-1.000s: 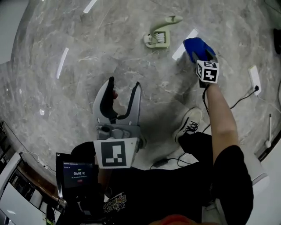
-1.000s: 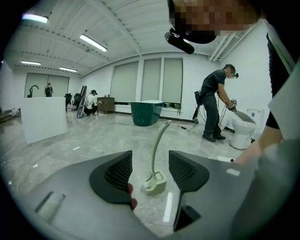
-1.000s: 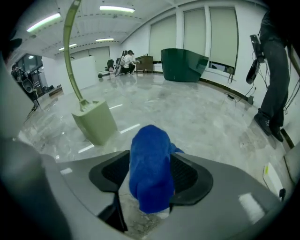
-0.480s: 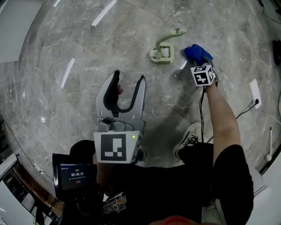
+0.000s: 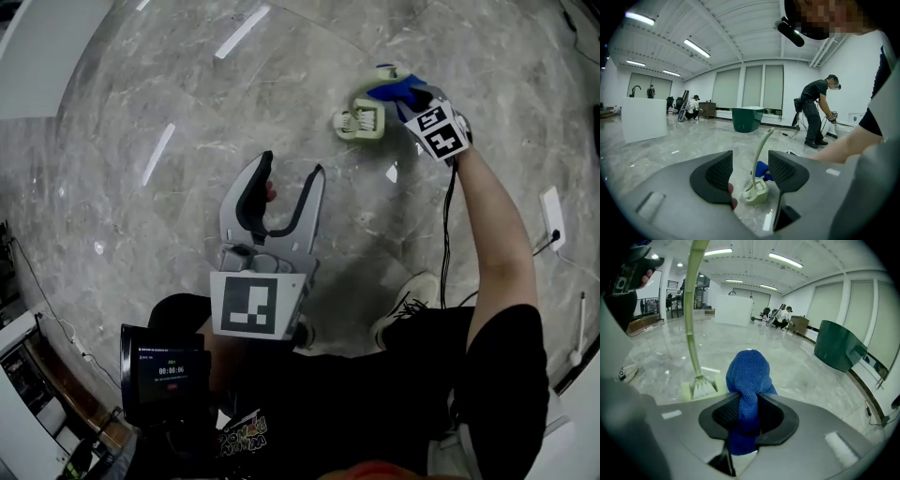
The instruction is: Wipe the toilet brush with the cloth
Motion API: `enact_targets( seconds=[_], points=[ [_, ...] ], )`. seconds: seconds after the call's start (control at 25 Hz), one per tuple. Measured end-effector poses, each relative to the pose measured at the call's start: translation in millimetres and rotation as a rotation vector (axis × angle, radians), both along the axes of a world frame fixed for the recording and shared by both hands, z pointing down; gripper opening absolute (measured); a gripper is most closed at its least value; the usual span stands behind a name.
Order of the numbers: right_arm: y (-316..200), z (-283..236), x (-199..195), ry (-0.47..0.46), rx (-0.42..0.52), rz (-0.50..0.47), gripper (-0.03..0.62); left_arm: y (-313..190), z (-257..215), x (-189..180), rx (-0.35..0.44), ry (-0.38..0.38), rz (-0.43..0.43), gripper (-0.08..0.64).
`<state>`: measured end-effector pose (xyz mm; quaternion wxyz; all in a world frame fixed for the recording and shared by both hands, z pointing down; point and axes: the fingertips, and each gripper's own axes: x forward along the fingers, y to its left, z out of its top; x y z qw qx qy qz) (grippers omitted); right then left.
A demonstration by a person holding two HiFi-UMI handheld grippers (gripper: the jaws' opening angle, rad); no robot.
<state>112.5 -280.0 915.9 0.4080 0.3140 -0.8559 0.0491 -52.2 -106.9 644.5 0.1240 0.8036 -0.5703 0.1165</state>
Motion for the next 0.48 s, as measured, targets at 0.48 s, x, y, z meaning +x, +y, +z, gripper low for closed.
enact_targets(
  seconds=[0.48],
  points=[
    [-10,18,-51,-0.002,-0.031,-0.187,0.103,14,14,-5,-0.041,0.009,-0.06,0.239]
  ],
)
